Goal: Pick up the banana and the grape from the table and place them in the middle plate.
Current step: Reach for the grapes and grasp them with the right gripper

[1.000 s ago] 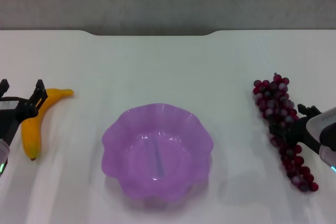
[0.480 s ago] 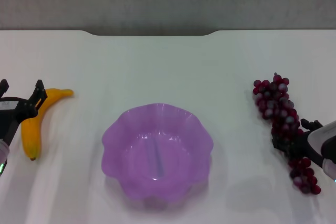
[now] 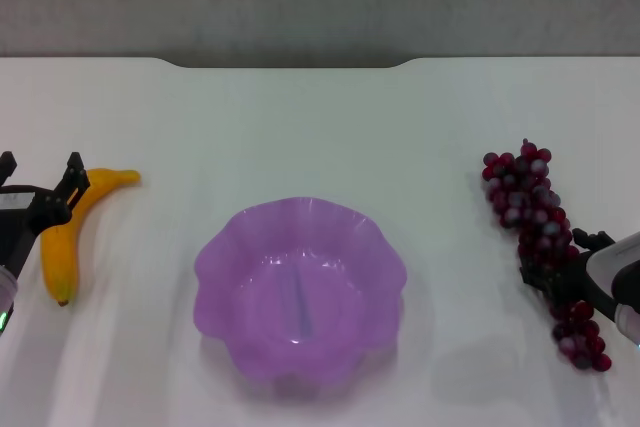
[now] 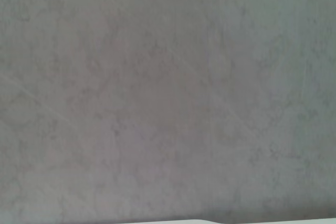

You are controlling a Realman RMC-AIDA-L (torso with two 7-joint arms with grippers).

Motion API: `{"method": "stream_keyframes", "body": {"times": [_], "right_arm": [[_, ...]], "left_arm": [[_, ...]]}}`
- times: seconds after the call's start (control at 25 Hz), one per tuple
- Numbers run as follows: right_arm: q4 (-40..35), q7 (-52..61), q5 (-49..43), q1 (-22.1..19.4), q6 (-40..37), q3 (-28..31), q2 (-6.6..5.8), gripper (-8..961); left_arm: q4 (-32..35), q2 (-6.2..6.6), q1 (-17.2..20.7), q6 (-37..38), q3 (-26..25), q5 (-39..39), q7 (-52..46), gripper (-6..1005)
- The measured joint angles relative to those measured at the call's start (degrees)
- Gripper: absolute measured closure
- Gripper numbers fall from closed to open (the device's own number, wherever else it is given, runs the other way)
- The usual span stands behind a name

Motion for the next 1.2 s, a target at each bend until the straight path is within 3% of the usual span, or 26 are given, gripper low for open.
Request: {"method": "stream_keyframes", "body": {"times": [0.68, 1.2], "right_arm": [[0.4, 0.0, 0.4, 0.3, 0.7, 0.3, 0.0, 339], [0.4, 0.5, 0.9, 0.4, 0.3, 0.8, -0.2, 412]], "left_arm": [[0.0, 0.0, 0.0, 0.0, 0.0, 0.0, 0.0, 134], [0.0, 0.0, 0.0, 0.0, 0.0, 0.0, 0.0, 134]]}}
